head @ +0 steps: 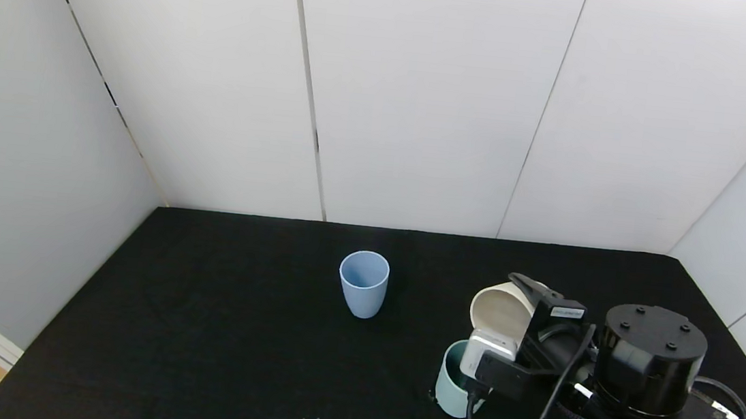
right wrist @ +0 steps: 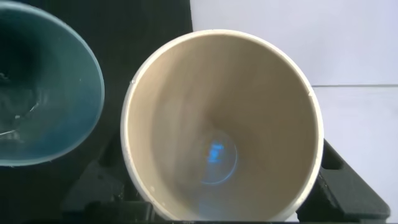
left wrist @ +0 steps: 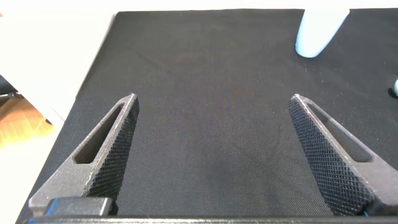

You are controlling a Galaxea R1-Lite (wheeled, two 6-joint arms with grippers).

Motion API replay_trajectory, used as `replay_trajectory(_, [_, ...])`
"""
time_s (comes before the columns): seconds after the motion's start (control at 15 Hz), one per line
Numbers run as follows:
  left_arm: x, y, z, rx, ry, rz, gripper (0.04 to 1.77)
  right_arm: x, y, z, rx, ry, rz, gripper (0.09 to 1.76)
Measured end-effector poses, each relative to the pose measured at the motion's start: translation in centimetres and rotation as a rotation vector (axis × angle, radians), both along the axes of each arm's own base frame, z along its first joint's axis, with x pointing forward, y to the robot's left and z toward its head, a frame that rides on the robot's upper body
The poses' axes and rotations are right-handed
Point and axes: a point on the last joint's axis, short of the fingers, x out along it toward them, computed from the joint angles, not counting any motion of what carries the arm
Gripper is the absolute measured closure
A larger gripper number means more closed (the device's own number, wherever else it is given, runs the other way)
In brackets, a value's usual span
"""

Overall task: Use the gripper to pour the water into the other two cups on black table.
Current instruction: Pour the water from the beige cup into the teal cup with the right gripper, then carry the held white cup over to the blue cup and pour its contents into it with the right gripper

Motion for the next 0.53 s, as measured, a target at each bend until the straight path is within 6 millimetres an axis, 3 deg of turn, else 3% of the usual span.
replay_trajectory(0.53, [0.0,0.0,0.0,0.0,0.0,0.0,0.09,1.8,1.2,2.1,0.252,0.032,-0.164,0.54])
